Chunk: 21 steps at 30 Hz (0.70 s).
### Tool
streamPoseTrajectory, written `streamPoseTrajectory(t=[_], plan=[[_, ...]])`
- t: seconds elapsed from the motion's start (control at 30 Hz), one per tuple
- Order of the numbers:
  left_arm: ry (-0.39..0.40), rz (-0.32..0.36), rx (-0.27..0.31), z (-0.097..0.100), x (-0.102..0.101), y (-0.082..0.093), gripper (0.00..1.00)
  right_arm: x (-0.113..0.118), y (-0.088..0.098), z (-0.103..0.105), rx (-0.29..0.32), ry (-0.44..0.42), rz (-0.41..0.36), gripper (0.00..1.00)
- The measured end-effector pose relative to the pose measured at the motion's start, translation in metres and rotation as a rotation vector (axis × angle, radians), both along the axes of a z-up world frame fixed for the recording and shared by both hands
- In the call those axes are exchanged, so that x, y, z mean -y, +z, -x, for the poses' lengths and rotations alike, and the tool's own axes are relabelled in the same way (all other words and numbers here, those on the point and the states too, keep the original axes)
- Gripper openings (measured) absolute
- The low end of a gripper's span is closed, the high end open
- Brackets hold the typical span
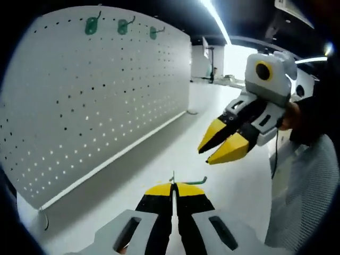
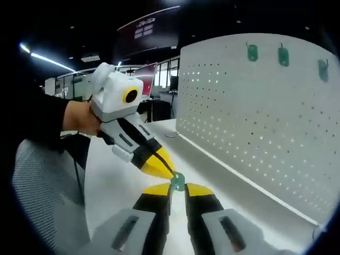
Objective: Insert the hook assembly into the mounting plate slot until the hook locks in place.
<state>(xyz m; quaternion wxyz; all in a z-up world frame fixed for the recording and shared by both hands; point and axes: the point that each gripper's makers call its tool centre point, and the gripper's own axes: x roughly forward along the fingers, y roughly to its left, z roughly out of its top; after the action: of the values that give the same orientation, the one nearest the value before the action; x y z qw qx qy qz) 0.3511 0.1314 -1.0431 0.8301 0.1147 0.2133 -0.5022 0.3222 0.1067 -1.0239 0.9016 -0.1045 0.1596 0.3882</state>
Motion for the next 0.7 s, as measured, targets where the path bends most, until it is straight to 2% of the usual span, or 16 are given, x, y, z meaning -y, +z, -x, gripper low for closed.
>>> streamPoseTrajectory(t=[0.1, 0.23, 0.33, 0.7], plan=[[0.026, 0.008, -0.002, -0.003, 0.0, 0.006, 0.01, 0.001, 0.004, -0.002, 0.023, -0.008, 0.0, 0.09], [0.078, 0.051, -0.022, -0.008, 0.001, 0.018, 0.01, -0.003, 0.008, 0.0, 0.046, 0.002, 0.003, 0.1], [0.089, 0.069, -0.037, -0.008, 0.003, 0.024, 0.01, -0.003, 0.014, -0.002, 0.106, -0.002, 0.048, 0.11], [0.101, 0.108, -0.087, 0.001, 0.021, 0.037, 0.01, 0.003, 0.019, -0.007, 0.156, -0.024, 0.102, 0.11]])
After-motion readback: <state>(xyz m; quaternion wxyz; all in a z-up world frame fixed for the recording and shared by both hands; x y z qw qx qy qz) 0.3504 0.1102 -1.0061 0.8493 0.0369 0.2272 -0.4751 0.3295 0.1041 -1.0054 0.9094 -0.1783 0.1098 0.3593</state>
